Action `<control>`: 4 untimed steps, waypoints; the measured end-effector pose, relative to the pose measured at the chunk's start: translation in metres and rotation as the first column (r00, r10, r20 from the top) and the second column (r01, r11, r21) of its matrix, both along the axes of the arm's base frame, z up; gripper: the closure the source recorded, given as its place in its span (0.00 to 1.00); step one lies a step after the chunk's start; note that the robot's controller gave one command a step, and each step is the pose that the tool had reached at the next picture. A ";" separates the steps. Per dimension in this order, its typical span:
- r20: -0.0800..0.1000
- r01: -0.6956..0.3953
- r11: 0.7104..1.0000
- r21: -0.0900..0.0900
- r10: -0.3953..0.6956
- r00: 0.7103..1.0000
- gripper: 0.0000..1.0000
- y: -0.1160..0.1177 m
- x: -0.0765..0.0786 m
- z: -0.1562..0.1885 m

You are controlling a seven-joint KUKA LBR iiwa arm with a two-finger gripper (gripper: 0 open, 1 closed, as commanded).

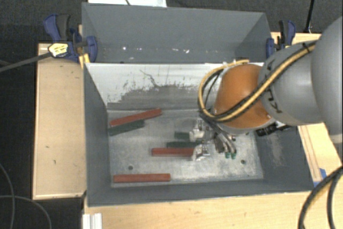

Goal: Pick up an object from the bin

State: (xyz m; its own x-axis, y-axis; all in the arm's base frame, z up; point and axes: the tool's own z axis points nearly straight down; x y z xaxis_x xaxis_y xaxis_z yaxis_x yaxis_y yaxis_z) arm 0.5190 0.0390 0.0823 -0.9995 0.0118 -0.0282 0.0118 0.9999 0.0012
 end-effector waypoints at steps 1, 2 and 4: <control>0.000 0.000 1.000 0.000 0.000 1.000 1.00 0.000 0.000 0.000; 0.000 0.000 1.000 0.000 0.000 1.000 1.00 0.000 0.000 0.000; 0.010 -0.001 1.000 0.002 0.001 1.000 1.00 0.001 0.002 0.001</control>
Offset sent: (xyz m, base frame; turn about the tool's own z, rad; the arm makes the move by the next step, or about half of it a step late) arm 0.0000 0.0000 0.0000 0.0000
